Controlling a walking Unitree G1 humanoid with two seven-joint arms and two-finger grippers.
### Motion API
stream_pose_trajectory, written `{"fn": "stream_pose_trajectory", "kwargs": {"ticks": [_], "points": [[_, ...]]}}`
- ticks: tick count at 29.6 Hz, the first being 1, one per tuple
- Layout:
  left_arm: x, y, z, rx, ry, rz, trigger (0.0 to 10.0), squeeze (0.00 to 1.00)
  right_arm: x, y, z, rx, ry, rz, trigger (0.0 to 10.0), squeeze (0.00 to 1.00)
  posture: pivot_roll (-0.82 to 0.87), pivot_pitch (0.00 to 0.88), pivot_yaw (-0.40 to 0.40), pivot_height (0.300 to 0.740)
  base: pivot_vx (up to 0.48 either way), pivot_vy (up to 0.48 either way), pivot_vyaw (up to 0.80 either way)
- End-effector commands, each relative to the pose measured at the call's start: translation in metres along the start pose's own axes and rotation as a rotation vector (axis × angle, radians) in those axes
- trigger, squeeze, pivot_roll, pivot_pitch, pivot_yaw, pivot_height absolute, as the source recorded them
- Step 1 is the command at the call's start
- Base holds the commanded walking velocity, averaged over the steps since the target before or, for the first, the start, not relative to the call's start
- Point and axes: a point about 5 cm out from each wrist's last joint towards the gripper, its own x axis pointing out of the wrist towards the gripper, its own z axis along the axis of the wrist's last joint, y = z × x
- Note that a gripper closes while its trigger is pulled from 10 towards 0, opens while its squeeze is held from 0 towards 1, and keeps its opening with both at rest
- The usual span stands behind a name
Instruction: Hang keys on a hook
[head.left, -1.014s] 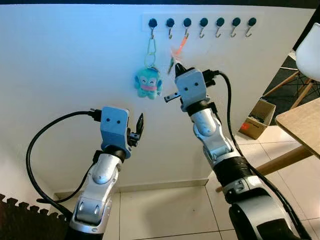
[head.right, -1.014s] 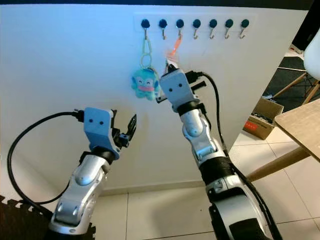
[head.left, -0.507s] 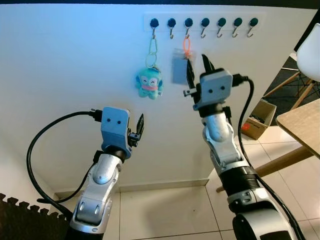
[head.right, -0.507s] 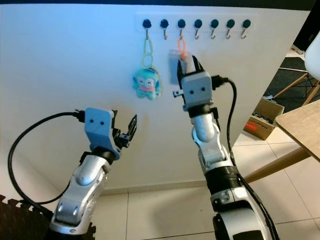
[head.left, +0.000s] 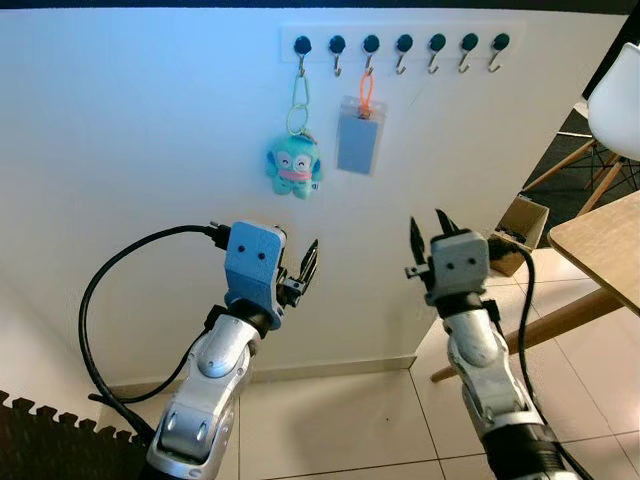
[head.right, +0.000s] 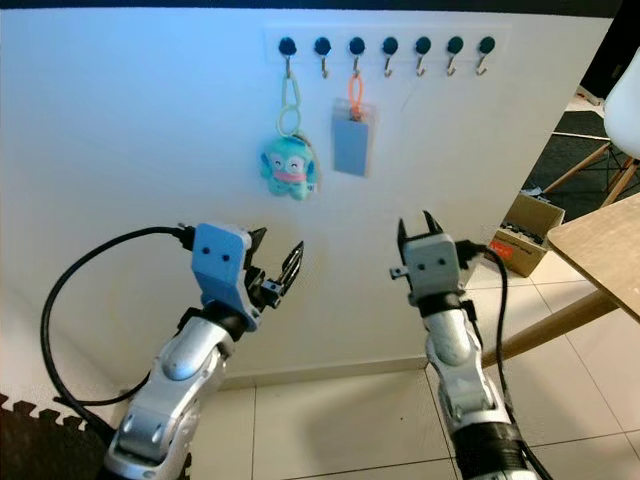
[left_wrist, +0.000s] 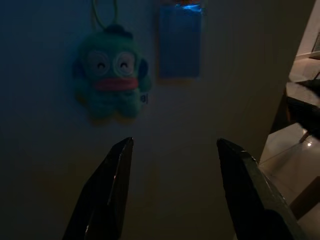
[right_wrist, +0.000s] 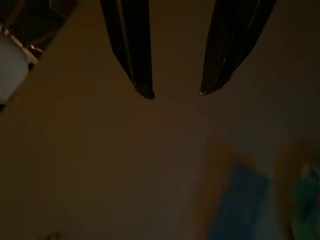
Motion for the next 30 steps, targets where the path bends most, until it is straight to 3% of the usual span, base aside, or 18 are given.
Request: {"fn": "stream_pose_trajectory", "kwargs": {"ticks": [1,6,7,8,11,19,22,30], "points": [[-0.004,-0.003,0.0,-0.037,0.004,-0.021,10.0,0.0,-0.006,-0.007,-0.004,0.003,0.031,-0.012,10.0,0.0,0.11,0.213,-0.019,0.74,0.0,0.0,0.0],[-0.003,-0.001,0.009,-0.116,-0.032,0.022,10.0,0.0,-0.017,-0.012,-0.013,-0.014,0.079,0.004,10.0,0.0,0.1,0.205,-0.022,0.74,0.0,0.0,0.0],[-0.003,-0.001,0.009,-0.116,-0.032,0.022,10.0,0.0,-0.017,-0.012,-0.013,-0.014,0.079,0.004,10.0,0.0,0.1,0.205,-0.022,0.74,0.0,0.0,0.0],[-0.002,0.01,0.013,-0.09,-0.054,0.129,10.0,0.0,-0.02,-0.012,-0.014,-0.003,0.086,0.006,10.0,0.0,0.1,0.199,-0.024,0.74,0.0,0.0,0.0],[-0.002,0.021,0.015,-0.059,-0.069,0.19,10.0,0.0,-0.024,-0.01,-0.015,0.015,0.098,0.022,10.0,0.0,0.1,0.188,-0.027,0.74,0.0,0.0,0.0],[-0.013,0.022,0.014,-0.024,-0.053,0.155,10.0,0.0,-0.038,-0.009,-0.029,0.139,0.198,0.025,10.0,0.0,0.1,0.163,-0.027,0.74,0.0,0.0,0.0],[-0.016,0.02,0.016,-0.024,-0.057,0.14,10.0,0.0,-0.04,-0.008,-0.029,0.141,0.197,0.024,10.0,0.0,0.1,0.151,-0.023,0.74,0.0,0.0,0.0],[-0.008,0.018,0.033,-0.017,-0.117,0.11,10.0,0.0,-0.038,0.0,-0.024,0.186,0.184,0.033,10.0,0.0,0.1,0.139,-0.014,0.74,0.0,0.0,0.0]]}}
